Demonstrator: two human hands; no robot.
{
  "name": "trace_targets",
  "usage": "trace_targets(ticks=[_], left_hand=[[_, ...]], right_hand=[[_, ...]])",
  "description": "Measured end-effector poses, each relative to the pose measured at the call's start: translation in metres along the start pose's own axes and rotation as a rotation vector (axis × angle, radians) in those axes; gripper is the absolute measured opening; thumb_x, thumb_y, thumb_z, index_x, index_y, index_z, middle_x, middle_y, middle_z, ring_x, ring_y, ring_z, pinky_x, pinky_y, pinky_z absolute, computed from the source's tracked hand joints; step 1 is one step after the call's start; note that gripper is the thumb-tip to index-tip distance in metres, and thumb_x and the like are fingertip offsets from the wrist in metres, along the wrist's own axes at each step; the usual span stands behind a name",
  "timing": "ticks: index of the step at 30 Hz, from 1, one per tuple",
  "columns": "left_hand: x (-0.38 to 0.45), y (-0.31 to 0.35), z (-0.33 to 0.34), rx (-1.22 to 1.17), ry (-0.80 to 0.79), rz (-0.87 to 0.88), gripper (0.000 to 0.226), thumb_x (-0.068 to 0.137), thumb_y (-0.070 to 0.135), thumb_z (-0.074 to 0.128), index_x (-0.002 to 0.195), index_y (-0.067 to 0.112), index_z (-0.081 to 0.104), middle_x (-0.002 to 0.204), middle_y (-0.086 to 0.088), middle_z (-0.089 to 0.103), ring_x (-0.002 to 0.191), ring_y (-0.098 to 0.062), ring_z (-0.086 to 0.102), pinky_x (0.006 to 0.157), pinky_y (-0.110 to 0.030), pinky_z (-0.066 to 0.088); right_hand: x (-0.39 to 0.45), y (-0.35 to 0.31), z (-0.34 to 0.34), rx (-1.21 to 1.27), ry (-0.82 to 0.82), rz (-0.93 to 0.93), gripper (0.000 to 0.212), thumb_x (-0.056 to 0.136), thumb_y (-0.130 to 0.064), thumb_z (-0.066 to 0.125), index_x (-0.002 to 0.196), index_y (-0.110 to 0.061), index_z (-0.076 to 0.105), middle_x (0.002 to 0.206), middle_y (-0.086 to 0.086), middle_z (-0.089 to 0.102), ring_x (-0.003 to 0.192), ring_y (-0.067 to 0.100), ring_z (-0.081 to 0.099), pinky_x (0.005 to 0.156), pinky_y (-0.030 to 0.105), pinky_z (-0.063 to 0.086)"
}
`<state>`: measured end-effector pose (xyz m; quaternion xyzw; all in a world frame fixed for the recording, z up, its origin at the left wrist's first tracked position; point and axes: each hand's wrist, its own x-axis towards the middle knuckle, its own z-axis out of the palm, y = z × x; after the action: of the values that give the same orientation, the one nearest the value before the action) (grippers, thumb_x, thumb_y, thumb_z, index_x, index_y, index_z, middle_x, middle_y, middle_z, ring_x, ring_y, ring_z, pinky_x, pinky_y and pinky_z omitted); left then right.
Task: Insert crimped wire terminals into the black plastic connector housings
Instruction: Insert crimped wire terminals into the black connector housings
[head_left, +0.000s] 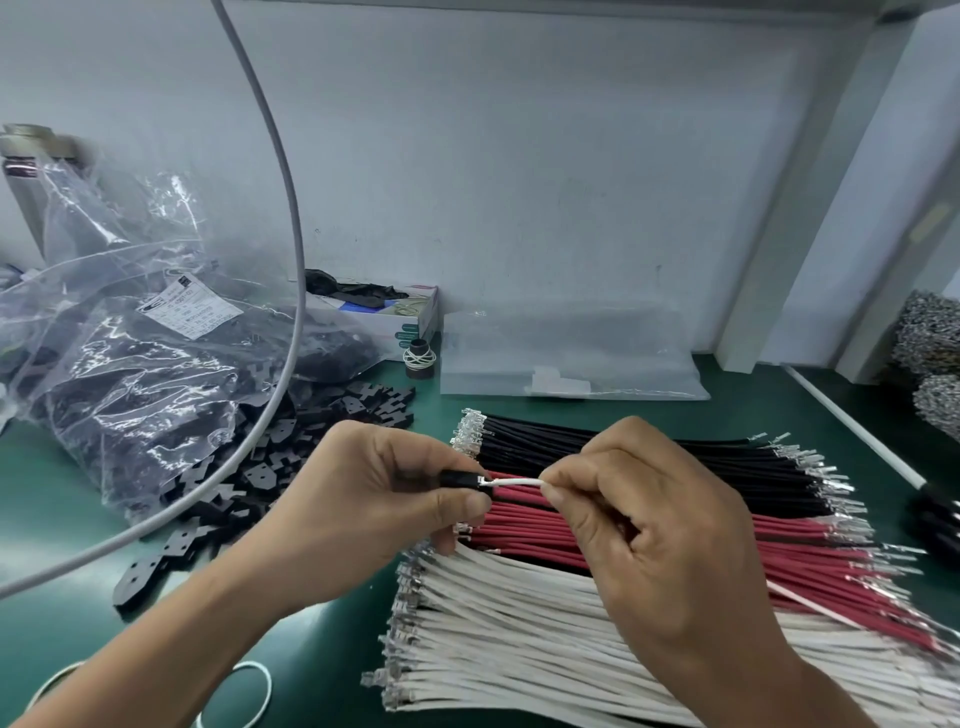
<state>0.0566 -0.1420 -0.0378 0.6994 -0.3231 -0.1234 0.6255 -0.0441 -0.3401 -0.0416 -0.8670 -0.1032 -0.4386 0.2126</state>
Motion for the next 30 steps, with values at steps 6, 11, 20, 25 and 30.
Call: trace_targets(ticks=[6, 11, 20, 25, 30], left_hand=[[-0.001, 0.001, 0.0, -0.12, -0.052, -0.007, 0.018, 0.074, 0.008, 0.081, 0.092, 0.004, 0.083, 0.077, -0.018, 0.077, 0.058, -0.02, 0.067, 0.06, -0.026, 0.058], [0.0, 0.001, 0.001, -0.106, -0.027, 0.0, 0.02, 0.073, 0.01, 0.081, 0.092, 0.004, 0.082, 0.075, -0.018, 0.075, 0.057, -0.021, 0.066, 0.059, -0.025, 0.057], [-0.002, -0.003, 0.002, -0.06, -0.053, 0.037, 0.022, 0.075, 0.018, 0.084, 0.095, 0.011, 0.084, 0.076, -0.017, 0.076, 0.06, -0.019, 0.067, 0.063, -0.028, 0.059], [0.0, -0.003, -0.001, -0.097, -0.031, 0.082, 0.021, 0.074, 0.01, 0.085, 0.094, 0.005, 0.082, 0.075, -0.021, 0.075, 0.058, -0.021, 0.067, 0.062, -0.027, 0.058], [0.004, 0.003, -0.011, -0.154, 0.142, 0.118, 0.026, 0.07, 0.017, 0.081, 0.093, 0.005, 0.082, 0.078, -0.021, 0.076, 0.059, -0.024, 0.068, 0.063, -0.028, 0.059]], right_hand=[[-0.003, -0.003, 0.005, 0.119, -0.036, 0.061, 0.01, 0.09, -0.023, 0.069, 0.084, -0.017, 0.074, 0.082, -0.01, 0.059, 0.073, 0.009, 0.059, 0.062, 0.027, 0.048], [-0.001, -0.004, 0.001, 0.144, -0.105, 0.111, 0.01, 0.089, -0.032, 0.069, 0.085, -0.025, 0.074, 0.082, -0.016, 0.057, 0.073, 0.009, 0.06, 0.06, 0.028, 0.049], [0.002, -0.012, 0.008, 0.093, -0.067, 0.067, 0.025, 0.094, -0.039, 0.058, 0.082, -0.02, 0.071, 0.08, -0.013, 0.054, 0.069, 0.007, 0.054, 0.06, 0.027, 0.046], [0.006, -0.007, 0.005, -0.023, -0.065, -0.017, 0.026, 0.096, -0.039, 0.058, 0.083, -0.022, 0.071, 0.079, -0.014, 0.055, 0.067, 0.007, 0.054, 0.055, 0.03, 0.048], [0.009, 0.002, -0.006, -0.128, -0.142, 0.012, 0.021, 0.098, -0.045, 0.052, 0.099, -0.03, 0.067, 0.092, -0.019, 0.055, 0.082, 0.005, 0.054, 0.069, 0.027, 0.045]])
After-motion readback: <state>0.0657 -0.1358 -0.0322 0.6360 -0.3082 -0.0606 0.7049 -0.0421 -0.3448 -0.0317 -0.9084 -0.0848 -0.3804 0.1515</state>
